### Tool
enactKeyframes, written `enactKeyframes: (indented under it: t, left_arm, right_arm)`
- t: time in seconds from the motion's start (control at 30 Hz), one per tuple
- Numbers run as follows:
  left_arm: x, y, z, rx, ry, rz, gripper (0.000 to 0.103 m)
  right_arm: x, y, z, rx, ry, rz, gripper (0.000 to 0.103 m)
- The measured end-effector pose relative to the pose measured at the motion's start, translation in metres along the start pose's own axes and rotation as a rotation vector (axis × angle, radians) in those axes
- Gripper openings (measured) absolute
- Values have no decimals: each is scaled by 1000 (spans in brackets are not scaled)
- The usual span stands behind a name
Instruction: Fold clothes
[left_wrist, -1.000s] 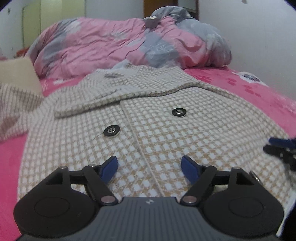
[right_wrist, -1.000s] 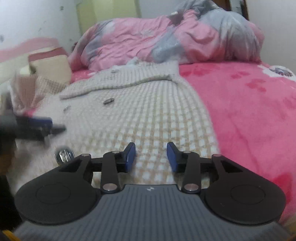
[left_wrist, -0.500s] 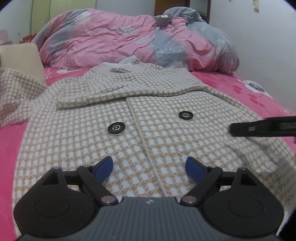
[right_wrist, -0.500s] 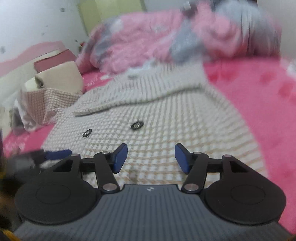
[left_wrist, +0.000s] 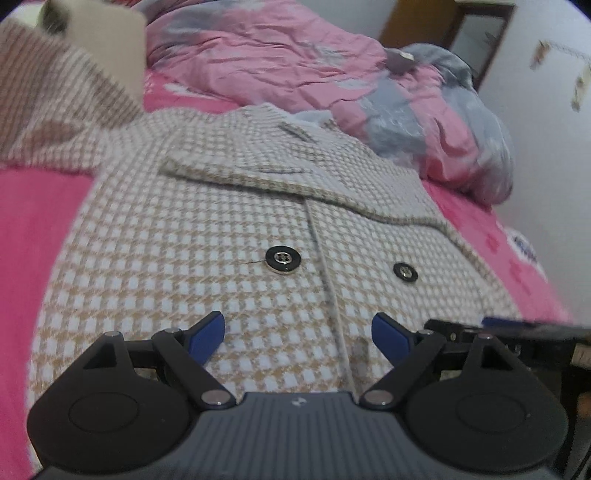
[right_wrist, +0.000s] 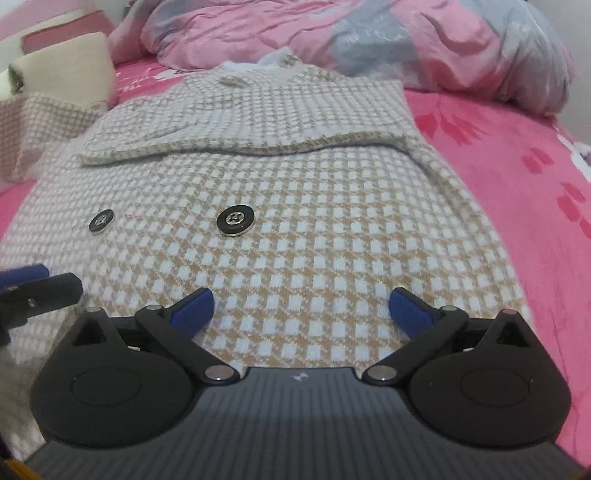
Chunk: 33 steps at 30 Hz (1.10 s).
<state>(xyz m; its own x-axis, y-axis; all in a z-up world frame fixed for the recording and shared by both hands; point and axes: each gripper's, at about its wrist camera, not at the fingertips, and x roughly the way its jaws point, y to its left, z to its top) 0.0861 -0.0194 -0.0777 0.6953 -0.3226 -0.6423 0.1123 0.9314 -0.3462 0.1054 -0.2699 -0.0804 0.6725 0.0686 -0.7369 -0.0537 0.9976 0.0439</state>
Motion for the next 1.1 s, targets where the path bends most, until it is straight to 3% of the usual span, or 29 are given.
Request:
enactKeyframes:
  t: [0.3, 0.53, 0.83, 1.1]
  left_arm:
    - [-4, 13, 3, -98, -3, -27, 88]
    - [-5, 20, 3, -140, -13, -38, 88]
    - [-2, 7, -3, -45, -45, 23, 88]
    - [-8, 2, -5, -32, -138, 75, 88]
  right_arm:
    - [-2, 0, -10, 47, -34, -12, 102]
    - [-7, -1, -26, 68, -120, -2, 102]
    - [-13, -19, -37, 147, -206, 89, 102]
    - [-18, 3, -33, 4, -174, 21, 102]
